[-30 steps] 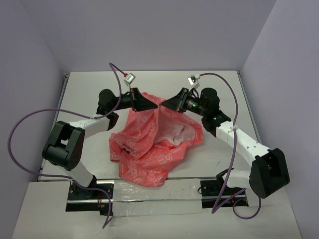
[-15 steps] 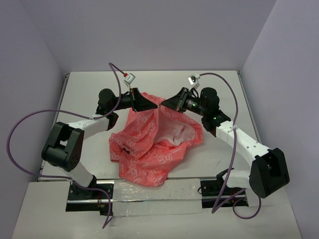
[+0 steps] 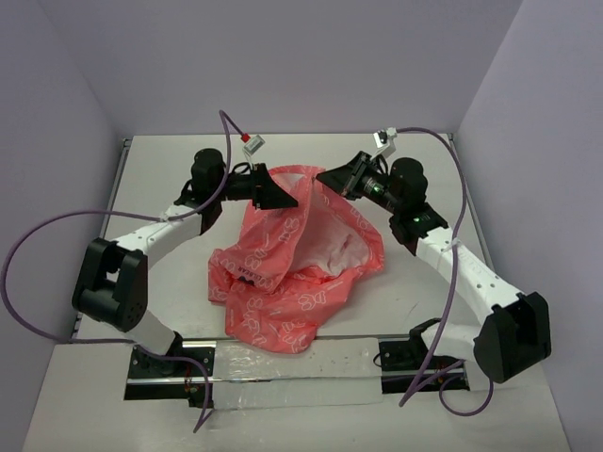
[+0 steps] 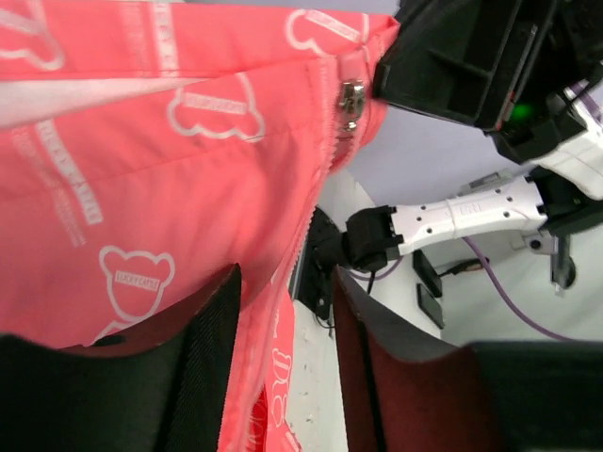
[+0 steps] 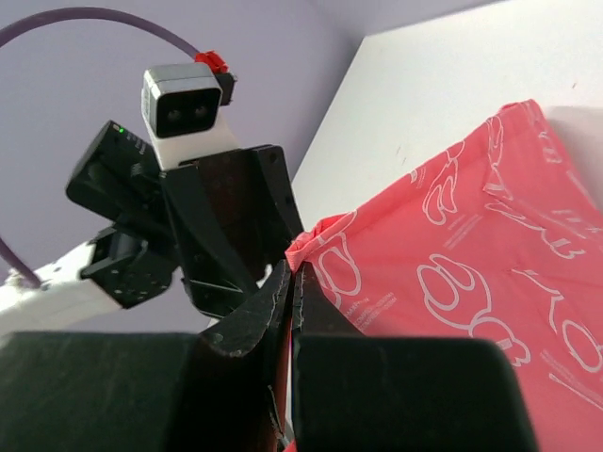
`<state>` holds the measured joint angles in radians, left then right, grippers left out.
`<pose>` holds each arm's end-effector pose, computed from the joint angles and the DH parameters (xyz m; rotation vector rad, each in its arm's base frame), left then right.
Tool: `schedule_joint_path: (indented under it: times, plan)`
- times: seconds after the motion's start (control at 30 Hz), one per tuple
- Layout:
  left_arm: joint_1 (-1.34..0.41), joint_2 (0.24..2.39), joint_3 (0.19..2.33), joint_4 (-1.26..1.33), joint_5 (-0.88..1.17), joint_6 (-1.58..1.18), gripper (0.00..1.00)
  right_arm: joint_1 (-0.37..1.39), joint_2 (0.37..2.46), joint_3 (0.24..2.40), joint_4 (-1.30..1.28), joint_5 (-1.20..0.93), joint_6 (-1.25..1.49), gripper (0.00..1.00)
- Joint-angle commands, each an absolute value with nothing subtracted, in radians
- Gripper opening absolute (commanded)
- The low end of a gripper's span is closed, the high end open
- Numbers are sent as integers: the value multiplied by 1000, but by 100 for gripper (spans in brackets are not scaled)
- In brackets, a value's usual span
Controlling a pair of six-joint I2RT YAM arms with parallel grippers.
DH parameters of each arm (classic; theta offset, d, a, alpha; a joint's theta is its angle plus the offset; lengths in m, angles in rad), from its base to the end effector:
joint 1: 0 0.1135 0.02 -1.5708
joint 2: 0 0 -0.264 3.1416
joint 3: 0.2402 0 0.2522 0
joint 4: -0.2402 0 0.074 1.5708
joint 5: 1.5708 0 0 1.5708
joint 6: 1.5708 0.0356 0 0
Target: Zip up the jacket
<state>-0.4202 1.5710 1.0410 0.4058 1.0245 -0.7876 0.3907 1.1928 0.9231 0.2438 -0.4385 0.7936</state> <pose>0.3104 -0.1720 0.2940 0.5389 1.8946 -1.7012 0.2539 0.1209 0.3487 -0.0216 1.7464 1.2439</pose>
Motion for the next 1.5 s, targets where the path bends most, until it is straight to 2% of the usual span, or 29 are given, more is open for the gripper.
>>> schedule_joint_path:
  times: [0.0,0.13,0.27,0.37,0.53,0.57,0.63,0.67,0.83,1.03,1.1,1.2,1.47]
  plan:
    - [-425,1432,1146,77,914,-570,54,390,1110,985,227,-331,727,0]
    - [-430,1295,1105,84,789,-641,57,398,1088,992,186,-304,680,0]
    - [-489,1145,972,179,678,-795,69,403,1078,988,163,-281,638,0]
    - [-628,1072,893,249,538,-889,66,405,1072,967,175,-279,636,0]
    - [-767,1055,738,404,353,-1075,67,407,1075,959,193,-284,652,0]
    - [-778,1063,706,457,321,-1131,64,407,1073,961,192,-282,653,0]
    - [-790,1097,647,591,308,-1242,52,407,1072,969,184,-280,653,0]
    - [-790,1136,591,767,327,-1264,50,407,1071,974,179,-278,654,0]
    - [-811,1312,611,1028,415,-1335,56,407,1078,991,170,-305,672,0]
    - [-834,1477,689,1119,422,-1343,50,408,1081,997,165,-326,687,0]
    - [-830,1513,699,1166,385,-1347,37,407,1074,1003,161,-329,686,0]
    - [-829,1579,728,1237,349,-1342,30,408,1068,1010,152,-342,684,0]
    - [-807,1629,747,1348,267,-1238,31,403,1031,999,160,-377,699,0]
